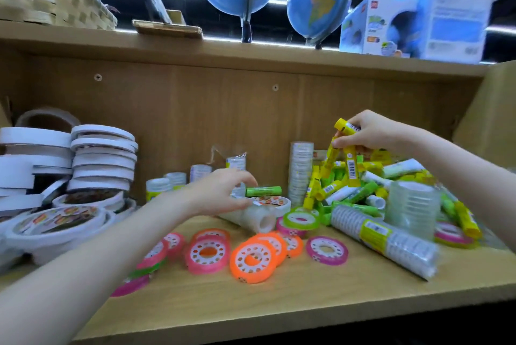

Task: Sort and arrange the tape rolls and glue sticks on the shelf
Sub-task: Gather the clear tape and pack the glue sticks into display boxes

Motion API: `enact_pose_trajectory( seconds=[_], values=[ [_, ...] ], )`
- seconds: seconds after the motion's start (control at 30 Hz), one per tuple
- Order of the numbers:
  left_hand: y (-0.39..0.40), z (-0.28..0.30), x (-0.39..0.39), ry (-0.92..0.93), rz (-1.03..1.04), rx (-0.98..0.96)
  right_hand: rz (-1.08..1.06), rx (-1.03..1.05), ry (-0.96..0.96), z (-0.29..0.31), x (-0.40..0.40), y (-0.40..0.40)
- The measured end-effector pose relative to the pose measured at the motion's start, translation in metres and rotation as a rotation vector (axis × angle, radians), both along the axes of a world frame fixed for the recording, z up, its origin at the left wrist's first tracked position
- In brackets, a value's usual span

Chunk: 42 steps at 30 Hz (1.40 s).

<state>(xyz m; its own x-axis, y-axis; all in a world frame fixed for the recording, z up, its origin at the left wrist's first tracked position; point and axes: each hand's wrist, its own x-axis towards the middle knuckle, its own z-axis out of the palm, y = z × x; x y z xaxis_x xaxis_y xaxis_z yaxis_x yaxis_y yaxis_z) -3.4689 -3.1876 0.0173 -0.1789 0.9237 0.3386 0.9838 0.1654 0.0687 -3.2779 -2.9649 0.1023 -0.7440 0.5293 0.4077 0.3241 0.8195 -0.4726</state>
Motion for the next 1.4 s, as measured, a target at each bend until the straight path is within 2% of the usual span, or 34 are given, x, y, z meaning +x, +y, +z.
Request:
enact_pose_trajectory(
  seconds=[0.23,0.33,0.43,0.6,0.7,0.77,0.87,0.93,1.0,1.2,1.4],
  values=[
    [0.054,-0.002,0.053,-0.059,-0.171,0.073,-0.066,0.023,-0.099,-0.001,0.053,0.019],
    [0.073,0.0,0.076,-0.079,-0.257,0.086,-0.093,0.021,-0.055,0.008,0.083,0.022],
    [0.084,-0.002,0.094,-0.126,-0.317,0.044,-0.067,-0.062,-0.006,0.017,0.113,0.021],
    [0.098,-0.013,0.124,-0.11,-0.393,-0.043,-0.02,-0.108,-0.132,0.016,0.149,0.007],
    [0.104,-0.015,0.145,-0.099,-0.434,-0.075,-0.001,-0.126,-0.023,0.013,0.168,0.002],
    [0.108,-0.02,0.152,-0.079,-0.436,-0.111,-0.009,-0.163,0.031,0.012,0.179,0.004],
    [0.109,-0.029,0.154,-0.032,-0.369,-0.178,-0.111,-0.108,-0.185,-0.003,0.183,0.009],
    [0.107,-0.03,0.155,-0.07,-0.361,-0.142,-0.18,-0.048,-0.309,-0.022,0.175,0.018],
    [0.105,-0.028,0.157,-0.132,-0.353,-0.093,-0.224,0.04,-0.353,-0.041,0.164,0.027],
    [0.104,-0.027,0.159,-0.219,-0.307,-0.073,-0.278,0.161,-0.257,-0.067,0.151,0.041],
    [0.107,-0.031,0.159,-0.227,-0.29,-0.083,-0.189,0.078,-0.158,-0.072,0.156,0.036]
  ],
)
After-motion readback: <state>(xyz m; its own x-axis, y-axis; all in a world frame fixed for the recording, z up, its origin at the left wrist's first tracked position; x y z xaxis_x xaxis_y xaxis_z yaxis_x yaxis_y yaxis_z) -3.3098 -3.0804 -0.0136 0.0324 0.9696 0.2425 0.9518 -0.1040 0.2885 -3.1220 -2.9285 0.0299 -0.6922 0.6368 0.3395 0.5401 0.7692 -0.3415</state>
